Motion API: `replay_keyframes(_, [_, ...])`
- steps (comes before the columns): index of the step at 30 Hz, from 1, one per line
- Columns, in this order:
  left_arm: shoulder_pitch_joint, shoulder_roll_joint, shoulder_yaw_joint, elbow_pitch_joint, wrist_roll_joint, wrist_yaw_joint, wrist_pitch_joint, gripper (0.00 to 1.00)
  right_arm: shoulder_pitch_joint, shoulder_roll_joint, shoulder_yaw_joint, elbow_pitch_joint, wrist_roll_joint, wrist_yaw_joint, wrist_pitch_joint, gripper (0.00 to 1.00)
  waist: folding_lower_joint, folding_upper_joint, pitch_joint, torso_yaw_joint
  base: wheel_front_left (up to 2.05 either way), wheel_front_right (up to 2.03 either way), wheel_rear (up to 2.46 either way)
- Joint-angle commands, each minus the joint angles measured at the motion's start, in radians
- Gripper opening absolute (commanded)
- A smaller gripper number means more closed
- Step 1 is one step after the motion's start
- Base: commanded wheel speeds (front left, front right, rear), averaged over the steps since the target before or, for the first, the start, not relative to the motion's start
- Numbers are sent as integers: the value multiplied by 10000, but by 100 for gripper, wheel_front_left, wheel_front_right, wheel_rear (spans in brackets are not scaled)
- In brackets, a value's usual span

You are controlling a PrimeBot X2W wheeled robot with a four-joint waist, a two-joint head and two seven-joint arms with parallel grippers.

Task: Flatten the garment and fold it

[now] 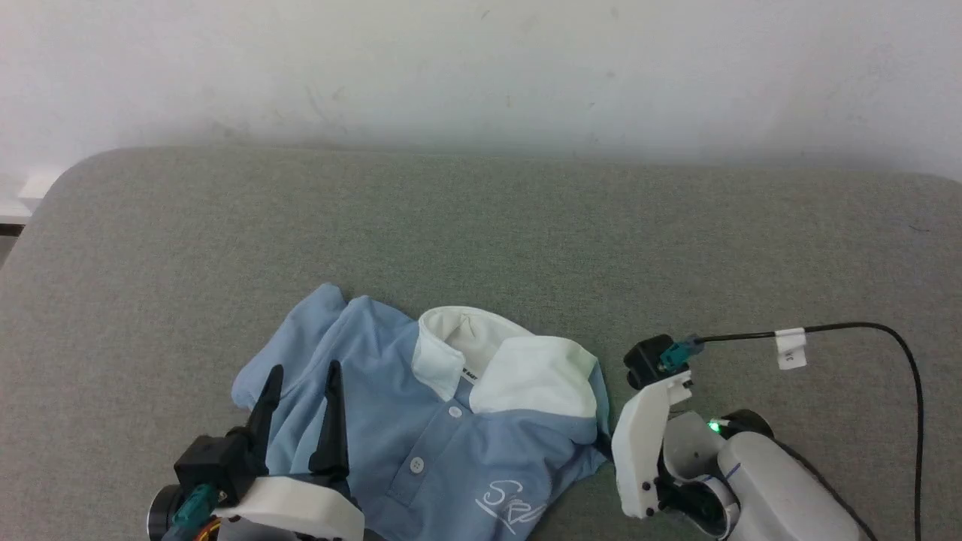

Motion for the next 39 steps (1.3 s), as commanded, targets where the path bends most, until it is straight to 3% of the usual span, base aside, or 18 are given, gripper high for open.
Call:
replay_keyframes(1, [104,-94,154,33,90,-79,-46,100,12,-239,-15,-54,103,-9,-306,0,-2,0,-64,-184,0,0,0])
replay_keyframes(6, [330,-226,490,57,190,-201,-47,100,-34,-1262,-1424,-1127,-185,-9,-1656,0,-2,0,-206,-579,0,0,0])
replay_keyframes(12, [557,-355,764,71,251,-372,-47,100,1343,-2258,-4445,-2165,-1049,-9,-1650,0,-2,0,-281,-1106,0,0,0])
replay_keyframes(16, [612,-433,864,154,273,-487,-47,100,2653,-2123,-6359,-2411,-1640,-9,-1320,0,-2,0,-258,-1370,0,0,0])
replay_keyframes(20, [594,-454,940,295,278,-573,-47,100,3669,-1452,-7443,-2554,-2098,-9,-1299,0,-2,0,-227,-1531,0,0,0])
replay_keyframes(21, [596,-454,945,340,273,-588,-47,100,3813,-1241,-7569,-2584,-2163,-9,-1342,26,-2,0,-224,-1562,0,0,0])
replay_keyframes(22, [597,-453,942,397,261,-605,-47,100,3921,-1099,-7637,-2660,-2281,-9,-1480,90,-2,0,-231,-1582,0,0,0])
replay_keyframes(23, [598,-449,942,454,241,-619,-47,100,3976,-957,-7688,-2791,-2366,-9,-1753,100,-2,0,-233,-1599,0,0,0])
replay_keyframes(32, [640,-326,957,748,107,-641,132,100,4160,-181,-7948,-4303,-3104,-9,-4576,100,-2,0,-461,-1660,0,0,0])
replay_keyframes(39, [-106,-79,702,1077,64,-847,1072,100,4656,40,-6701,-5953,-3359,-9,-5275,100,-2,0,-633,-1681,0,0,0])
